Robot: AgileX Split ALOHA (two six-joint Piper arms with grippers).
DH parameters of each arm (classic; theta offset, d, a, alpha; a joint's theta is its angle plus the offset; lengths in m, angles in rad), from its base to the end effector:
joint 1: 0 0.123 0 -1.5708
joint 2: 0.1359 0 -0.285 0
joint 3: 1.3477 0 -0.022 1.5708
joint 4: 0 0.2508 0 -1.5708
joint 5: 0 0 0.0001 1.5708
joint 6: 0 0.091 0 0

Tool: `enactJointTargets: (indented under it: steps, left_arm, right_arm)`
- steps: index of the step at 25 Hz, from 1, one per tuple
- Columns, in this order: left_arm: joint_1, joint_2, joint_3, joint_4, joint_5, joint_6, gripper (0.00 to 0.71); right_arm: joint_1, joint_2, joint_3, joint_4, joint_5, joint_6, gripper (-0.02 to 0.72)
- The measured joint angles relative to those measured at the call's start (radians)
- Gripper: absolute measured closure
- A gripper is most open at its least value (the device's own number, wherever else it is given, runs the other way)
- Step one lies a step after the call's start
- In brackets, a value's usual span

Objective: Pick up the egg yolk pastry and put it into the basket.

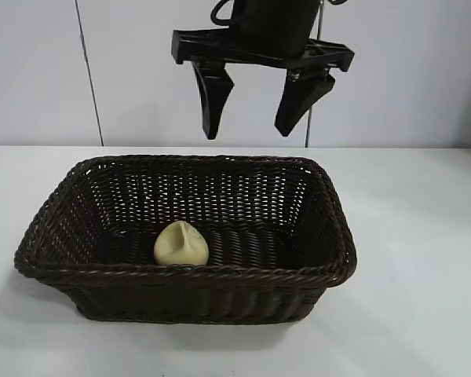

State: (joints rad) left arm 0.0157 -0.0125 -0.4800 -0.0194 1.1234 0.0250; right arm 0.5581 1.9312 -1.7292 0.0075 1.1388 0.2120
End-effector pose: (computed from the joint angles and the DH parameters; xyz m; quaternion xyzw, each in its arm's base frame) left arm -0.0072 -0.0017 0.2667 0.0047 0.8710 0.0003 0.4913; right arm 0.3523 0.2207 0.2803 -0.1690 0.9729 0.0627 0.1450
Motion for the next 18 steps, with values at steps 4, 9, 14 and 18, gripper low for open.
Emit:
enactJointTargets:
  steps: [4, 9, 14, 18]
  left_arm:
    - [0.0, 0.0, 0.0, 0.0, 0.0, 0.0, 0.115]
    - [0.0, 0.0, 0.0, 0.0, 0.0, 0.0, 0.115]
    - [0.0, 0.0, 0.0, 0.0, 0.0, 0.0, 0.115]
    - [0.0, 0.0, 0.0, 0.0, 0.0, 0.0, 0.115]
  right_arm:
    - [-0.114, 0.0, -0.001, -0.026, 0.023, -0.013, 0.122]
    - [-0.309, 0.0, -0.001, -0.089, 0.076, -0.052, 0.122]
    - [-0.467, 0.0, -0.001, -0.1, 0.082, -0.056, 0.122]
    - [-0.495, -0.002, -0.001, -0.094, 0.088, -0.073, 0.122]
